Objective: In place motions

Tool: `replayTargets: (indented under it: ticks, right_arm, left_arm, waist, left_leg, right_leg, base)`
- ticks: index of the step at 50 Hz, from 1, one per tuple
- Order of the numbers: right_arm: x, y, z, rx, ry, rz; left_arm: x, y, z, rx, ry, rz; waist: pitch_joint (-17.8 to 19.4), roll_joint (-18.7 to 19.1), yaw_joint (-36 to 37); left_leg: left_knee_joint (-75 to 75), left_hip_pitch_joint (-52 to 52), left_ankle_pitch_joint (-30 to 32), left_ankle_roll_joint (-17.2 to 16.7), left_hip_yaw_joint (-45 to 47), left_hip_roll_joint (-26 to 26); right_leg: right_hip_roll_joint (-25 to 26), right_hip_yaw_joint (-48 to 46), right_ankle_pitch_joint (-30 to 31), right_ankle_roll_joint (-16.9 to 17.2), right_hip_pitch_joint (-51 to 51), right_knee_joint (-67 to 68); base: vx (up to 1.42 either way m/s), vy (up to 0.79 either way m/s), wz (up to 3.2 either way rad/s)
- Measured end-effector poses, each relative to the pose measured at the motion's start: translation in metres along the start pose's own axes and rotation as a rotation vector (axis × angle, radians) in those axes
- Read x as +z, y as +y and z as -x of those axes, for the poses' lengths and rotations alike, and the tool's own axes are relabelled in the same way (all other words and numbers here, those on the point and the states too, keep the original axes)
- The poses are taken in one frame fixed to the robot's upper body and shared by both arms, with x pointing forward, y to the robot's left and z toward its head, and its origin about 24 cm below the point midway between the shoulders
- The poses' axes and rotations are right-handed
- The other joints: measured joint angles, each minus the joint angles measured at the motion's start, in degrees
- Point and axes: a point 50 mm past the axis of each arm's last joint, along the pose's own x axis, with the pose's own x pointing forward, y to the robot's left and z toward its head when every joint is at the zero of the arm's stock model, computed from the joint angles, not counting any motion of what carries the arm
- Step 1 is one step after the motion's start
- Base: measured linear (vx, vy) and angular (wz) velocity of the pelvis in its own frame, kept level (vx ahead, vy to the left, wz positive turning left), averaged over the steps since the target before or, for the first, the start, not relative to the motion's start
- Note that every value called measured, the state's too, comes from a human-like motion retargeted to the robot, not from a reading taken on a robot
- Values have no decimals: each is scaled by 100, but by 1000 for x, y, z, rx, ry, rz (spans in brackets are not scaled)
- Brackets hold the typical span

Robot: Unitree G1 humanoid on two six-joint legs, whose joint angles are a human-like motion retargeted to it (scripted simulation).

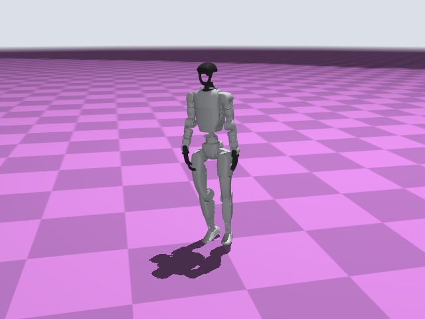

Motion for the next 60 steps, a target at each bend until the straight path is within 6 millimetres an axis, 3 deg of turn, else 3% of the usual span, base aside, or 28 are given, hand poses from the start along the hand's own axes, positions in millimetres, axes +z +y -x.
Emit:
replayTargets:
  ticks: [9, 13, 15, 17, 25, 30, 33, 35, 43, 49, 60]
  right_arm:
    - [-118, 36, 18, -34, 445, -267]
    - [-146, 50, 30, 5, 522, -379]
    - [-156, 53, 34, -4, 524, -452]
    - [-161, 53, 37, -16, 536, -472]
    - [-161, 44, 38, -43, 532, -420]
    - [-142, 38, 29, -43, 464, -401]
    - [-129, 35, 23, -41, 411, -387]
    - [-119, 32, 19, -37, 381, -350]
    - [-98, 27, 12, -19, 305, -232]
    - [-103, 25, 14, -32, 332, -197]
    - [-134, 33, 26, -51, 446, -295]
  left_arm:
    - [10, 7, 4, -9, 26, -164]
    - [15, 4, 4, -36, 0, -141]
    - [17, 0, 3, -44, -7, -142]
    - [17, -1, 3, -46, -11, -129]
    - [12, -1, 3, -57, 24, -175]
    - [10, 0, 3, -61, 37, -198]
    - [11, 0, 3, -61, 39, -202]
    - [12, 2, 4, -59, 35, -192]
    - [13, 5, 5, -42, 33, -192]
    - [13, 4, 5, -40, 35, -195]
    - [12, 2, 4, -46, 41, -199]
  waist:
    - [-85, 164, -11]
    - [-172, 306, 1002]
    - [-73, 181, 326]
    - [-74, 207, -142]
    - [-104, 236, -141]
    - [-98, 272, -194]
    - [-72, 265, -666]
    - [-82, 291, -342]
    - [-85, 303, -316]
    - [-76, 304, -298]
    - [-8, 300, -265]
  left_leg:
    - [-76, -88, 27, 17, 7, -17]
    - [-123, -21, -71, -114, 1052, 304]
    - [-115, -23, -24, 2, 344, -12]
    - [-109, -57, 24, 46, -68, -52]
    - [-143, -9, -17, 48, 122, -46]
    - [-152, 21, -24, 46, 158, -29]
    - [-124, 0, 20, 98, -294, -117]
    - [-143, 24, -19, 54, 72, -27]
    - [-106, 6, -6, 56, 46, 1]
    - [-43, -39, -21, 68, -23, 15]
    - [118, -86, -77, 97, -160, 50]
  right_leg:
    - [7, -1, -69, 5, -34, -50]
    - [163, 1026, -296, 133, 189, -195]
    - [81, 310, -85, -51, -28, -81]
    - [-31, -50, -56, 20, -56, -47]
    - [58, 152, -56, -55, -92, -46]
    - [88, 199, -42, -80, -111, -31]
    - [82, -254, 17, -179, -86, -73]
    - [100, 135, -45, -109, -94, -31]
    - [123, 143, -64, -149, -86, -21]
    - [147, 123, -88, -188, -84, -10]
    - [198, 14, -118, -285, -10, -12]
  base:
    - [0, 1, -6]
    - [-2, 3, -202]
    - [1, 1, 214]
    - [0, 1, 161]
    - [-1, 0, -13]
    - [-1, 0, 7]
    - [-3, 3, 88]
    - [-3, 2, -87]
    - [0, 0, -10]
    - [0, 0, 0]
    - [0, 0, 0]
